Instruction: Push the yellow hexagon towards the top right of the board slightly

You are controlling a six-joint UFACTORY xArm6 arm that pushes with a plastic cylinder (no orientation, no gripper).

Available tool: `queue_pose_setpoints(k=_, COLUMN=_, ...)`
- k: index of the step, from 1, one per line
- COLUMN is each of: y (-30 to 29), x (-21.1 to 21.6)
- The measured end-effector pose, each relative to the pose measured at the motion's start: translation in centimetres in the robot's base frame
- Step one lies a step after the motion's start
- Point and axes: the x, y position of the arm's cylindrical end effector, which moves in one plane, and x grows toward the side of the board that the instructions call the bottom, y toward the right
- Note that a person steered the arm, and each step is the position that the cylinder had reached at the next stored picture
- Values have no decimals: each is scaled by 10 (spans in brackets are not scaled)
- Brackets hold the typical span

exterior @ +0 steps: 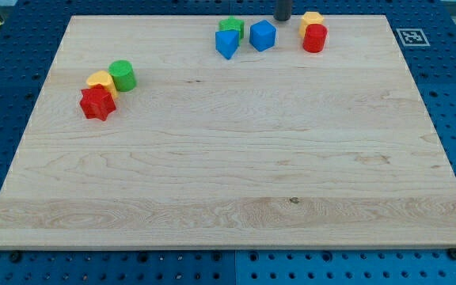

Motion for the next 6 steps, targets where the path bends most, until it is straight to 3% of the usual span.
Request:
queue_pose_setpoints(k=2, y=0, x=42)
queue_pose_setpoints(k=6, y=45, x=36)
